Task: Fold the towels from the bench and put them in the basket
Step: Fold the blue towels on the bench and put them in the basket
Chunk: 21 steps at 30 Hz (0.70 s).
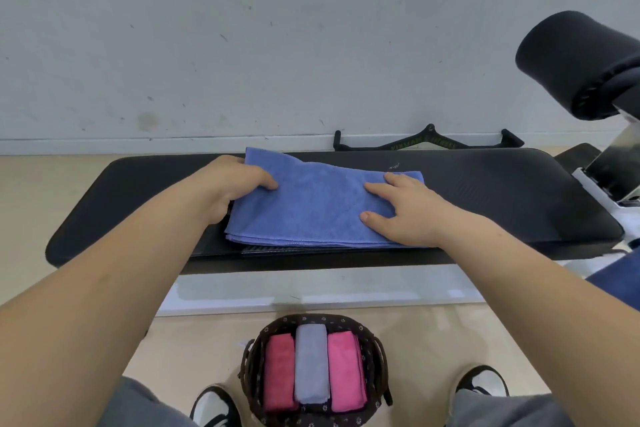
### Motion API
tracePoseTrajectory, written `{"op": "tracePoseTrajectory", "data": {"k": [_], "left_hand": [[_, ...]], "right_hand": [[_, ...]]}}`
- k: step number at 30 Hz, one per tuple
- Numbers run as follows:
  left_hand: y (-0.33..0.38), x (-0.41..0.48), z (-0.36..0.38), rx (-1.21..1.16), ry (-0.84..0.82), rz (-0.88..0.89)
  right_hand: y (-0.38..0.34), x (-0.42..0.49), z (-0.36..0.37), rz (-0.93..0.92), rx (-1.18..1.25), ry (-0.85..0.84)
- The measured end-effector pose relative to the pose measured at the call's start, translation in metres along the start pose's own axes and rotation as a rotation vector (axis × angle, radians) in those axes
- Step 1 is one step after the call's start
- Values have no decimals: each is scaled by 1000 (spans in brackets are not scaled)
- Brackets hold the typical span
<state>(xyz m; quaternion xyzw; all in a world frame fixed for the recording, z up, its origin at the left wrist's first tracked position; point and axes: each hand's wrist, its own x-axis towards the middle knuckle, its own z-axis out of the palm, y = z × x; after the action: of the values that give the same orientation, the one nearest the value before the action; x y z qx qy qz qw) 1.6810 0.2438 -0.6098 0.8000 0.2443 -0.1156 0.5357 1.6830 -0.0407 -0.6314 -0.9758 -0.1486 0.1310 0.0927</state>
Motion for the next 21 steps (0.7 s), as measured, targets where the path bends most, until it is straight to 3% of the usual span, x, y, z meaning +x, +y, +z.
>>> {"op": "tracePoseTrajectory", "data": {"k": [2,6,8,13,17,21], "left_hand": [[-1,-6,-5,-18,7,49],[2,-17,-12,60,117,129],[10,-23,-10,13,106,134],[39,-36,34,-105,-25,183],[61,-45,92,-102,-163,233],[65,-41,136,-11,-216,265]], "right_hand": [[0,0,0,-2,53,33],[3,2,-9,54,192,339],[7,3,-14,105,308,402],[18,-9,-5,229,823,120],[29,-16,-9,304,1105,142],[35,-17,-8,355,1207,174]]}}
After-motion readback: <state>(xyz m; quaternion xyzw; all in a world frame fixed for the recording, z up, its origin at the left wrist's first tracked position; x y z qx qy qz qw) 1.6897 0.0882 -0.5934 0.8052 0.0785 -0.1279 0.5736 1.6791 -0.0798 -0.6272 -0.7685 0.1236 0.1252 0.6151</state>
